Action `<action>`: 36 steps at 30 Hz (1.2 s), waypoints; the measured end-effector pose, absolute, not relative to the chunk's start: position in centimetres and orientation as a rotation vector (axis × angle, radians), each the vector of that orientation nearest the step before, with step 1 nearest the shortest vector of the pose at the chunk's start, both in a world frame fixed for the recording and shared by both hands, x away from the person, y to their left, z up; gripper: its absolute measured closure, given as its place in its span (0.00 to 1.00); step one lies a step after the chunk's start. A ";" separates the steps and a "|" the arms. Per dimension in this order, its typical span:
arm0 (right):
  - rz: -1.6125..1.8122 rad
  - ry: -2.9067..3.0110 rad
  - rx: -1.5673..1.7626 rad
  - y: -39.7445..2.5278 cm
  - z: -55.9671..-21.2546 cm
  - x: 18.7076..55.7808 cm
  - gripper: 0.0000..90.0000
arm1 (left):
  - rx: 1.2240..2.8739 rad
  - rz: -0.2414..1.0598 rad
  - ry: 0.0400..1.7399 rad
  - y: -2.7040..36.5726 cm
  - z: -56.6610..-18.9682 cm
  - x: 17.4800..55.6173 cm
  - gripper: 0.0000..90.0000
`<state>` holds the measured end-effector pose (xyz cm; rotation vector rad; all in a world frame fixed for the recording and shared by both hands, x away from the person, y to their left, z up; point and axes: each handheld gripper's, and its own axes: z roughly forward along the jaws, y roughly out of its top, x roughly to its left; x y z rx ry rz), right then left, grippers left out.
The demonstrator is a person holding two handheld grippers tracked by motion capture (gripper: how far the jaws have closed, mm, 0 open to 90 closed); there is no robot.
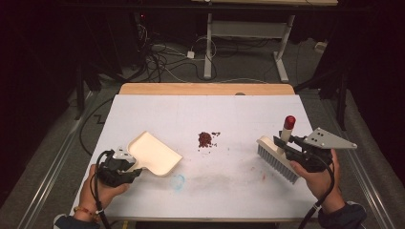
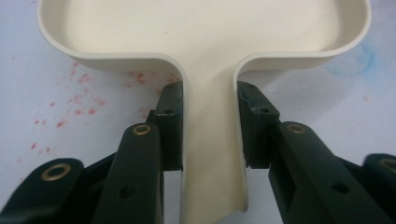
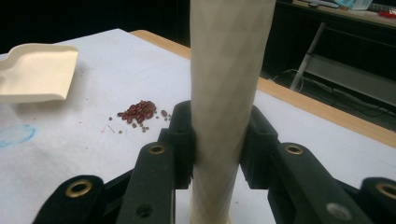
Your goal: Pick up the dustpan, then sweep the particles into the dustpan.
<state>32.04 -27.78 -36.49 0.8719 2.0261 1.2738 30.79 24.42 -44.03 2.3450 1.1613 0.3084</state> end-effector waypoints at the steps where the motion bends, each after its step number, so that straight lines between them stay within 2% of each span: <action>1: 1.274 2.026 0.872 -27.8 -36.5 32.0 0.79 | 2.359 0.297 1.150 24.3 -44.0 30.8 0.72; 12: 1.274 1.960 0.873 -26.3 -36.3 35.8 0.79 | 2.484 0.207 1.032 21.9 -44.5 31.3 0.72; 22: 1.204 1.887 0.949 -23.6 -36.7 43.2 0.79 | 2.548 0.186 0.959 19.4 -44.8 32.4 0.72; 36: 1.226 1.907 0.871 -16.9 -37.1 46.2 0.79 | 2.559 0.175 0.938 18.7 -45.2 32.8 0.72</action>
